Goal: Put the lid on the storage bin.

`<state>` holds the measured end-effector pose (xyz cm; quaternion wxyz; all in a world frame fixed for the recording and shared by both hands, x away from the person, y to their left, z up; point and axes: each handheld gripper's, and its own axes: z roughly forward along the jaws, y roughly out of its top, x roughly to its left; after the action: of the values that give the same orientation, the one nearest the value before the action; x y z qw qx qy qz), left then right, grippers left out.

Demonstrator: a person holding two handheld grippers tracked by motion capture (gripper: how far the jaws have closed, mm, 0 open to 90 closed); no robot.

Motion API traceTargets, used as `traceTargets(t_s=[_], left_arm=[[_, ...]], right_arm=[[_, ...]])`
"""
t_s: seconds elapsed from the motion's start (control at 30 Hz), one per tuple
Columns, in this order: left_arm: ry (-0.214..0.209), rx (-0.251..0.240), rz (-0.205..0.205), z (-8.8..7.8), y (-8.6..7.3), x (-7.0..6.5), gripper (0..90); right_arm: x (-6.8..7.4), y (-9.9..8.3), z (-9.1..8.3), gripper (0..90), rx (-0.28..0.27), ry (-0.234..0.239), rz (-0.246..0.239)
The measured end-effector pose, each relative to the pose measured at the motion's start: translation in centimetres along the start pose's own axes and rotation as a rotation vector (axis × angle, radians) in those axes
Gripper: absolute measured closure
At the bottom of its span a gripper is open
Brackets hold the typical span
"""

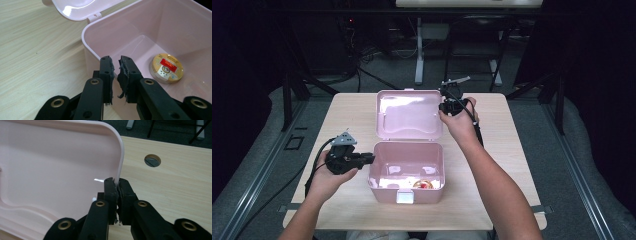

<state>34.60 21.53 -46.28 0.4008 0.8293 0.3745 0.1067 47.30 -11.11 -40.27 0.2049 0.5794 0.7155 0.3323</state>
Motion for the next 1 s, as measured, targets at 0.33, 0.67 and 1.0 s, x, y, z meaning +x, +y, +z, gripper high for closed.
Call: traceTargets(t_s=[0.33, 0.67, 1.0], left_arm=[[0.003, 0.000, -0.002, 0.0, 0.0, -0.1, 80.0], [0.003, -0.001, -0.002, 0.0, 0.0, 0.0, 80.0], [0.003, -0.006, -0.006, 0.0, 0.0, -0.1, 80.1]], right_arm=[[0.4, -0.5, -1.7, 86.7, -0.044, -0.002, -0.049], [0.5, -1.5, -3.6, 87.1, -0.103, 0.029, -0.062], [0.8, -3.3, -5.6, 87.2, -0.180, 0.051, -0.103]])
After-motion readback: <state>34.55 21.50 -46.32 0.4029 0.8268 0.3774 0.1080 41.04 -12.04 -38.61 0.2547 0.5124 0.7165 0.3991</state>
